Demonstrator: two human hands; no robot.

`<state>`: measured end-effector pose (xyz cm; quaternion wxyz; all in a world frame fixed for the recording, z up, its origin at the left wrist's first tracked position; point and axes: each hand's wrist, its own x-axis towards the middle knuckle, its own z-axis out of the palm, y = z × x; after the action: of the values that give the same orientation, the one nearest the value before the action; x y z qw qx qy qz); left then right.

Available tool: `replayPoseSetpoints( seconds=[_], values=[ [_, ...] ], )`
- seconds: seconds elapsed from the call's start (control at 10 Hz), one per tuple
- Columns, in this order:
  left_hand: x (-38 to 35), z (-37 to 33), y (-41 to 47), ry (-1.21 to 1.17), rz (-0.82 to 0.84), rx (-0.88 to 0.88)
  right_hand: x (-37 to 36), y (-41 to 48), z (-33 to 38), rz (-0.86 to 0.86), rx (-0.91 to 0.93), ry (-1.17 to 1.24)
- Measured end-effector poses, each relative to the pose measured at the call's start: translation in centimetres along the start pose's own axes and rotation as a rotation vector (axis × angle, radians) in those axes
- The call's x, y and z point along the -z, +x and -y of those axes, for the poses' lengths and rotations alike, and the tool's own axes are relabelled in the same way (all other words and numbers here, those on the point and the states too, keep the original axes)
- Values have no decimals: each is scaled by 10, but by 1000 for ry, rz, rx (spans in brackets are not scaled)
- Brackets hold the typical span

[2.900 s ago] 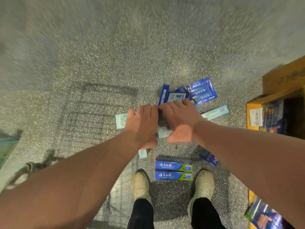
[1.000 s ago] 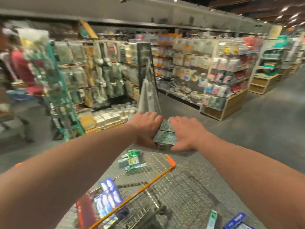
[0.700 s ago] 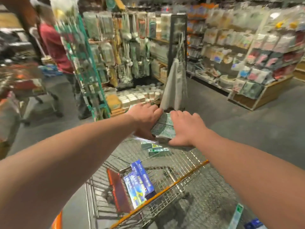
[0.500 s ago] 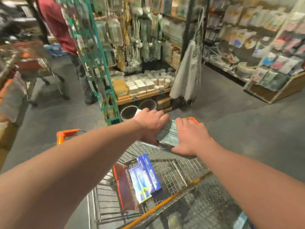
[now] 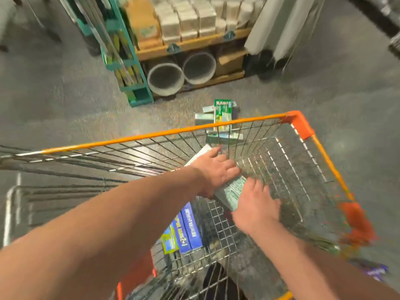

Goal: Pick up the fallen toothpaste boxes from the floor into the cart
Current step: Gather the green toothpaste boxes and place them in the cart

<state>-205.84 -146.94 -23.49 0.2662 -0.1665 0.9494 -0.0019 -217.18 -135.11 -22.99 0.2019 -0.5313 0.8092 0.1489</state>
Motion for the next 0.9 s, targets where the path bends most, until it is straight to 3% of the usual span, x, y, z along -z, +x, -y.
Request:
replayPoseSetpoints(
  seconds=[0.2,0.4,0.6,0.7,0.8,0.9],
  values=[
    [-82,18,52,-13,73,-152,-88,45,36,-28,-149,66],
    [-134,25,66,-43,27,-203,-121,58,63,138,-185,261],
    [-160,24,73,-32,37,-314,-152,58,70,214,-219,278],
    [-154,27,82,-55,158,-334,-163,57,68,172,-213,262],
    [-145,29,88,-177,187,-298,-166,53,68,129,-214,343],
    [-146,26,85,-160,216,-270,-162,53,68,176,-175,213]
  ],
)
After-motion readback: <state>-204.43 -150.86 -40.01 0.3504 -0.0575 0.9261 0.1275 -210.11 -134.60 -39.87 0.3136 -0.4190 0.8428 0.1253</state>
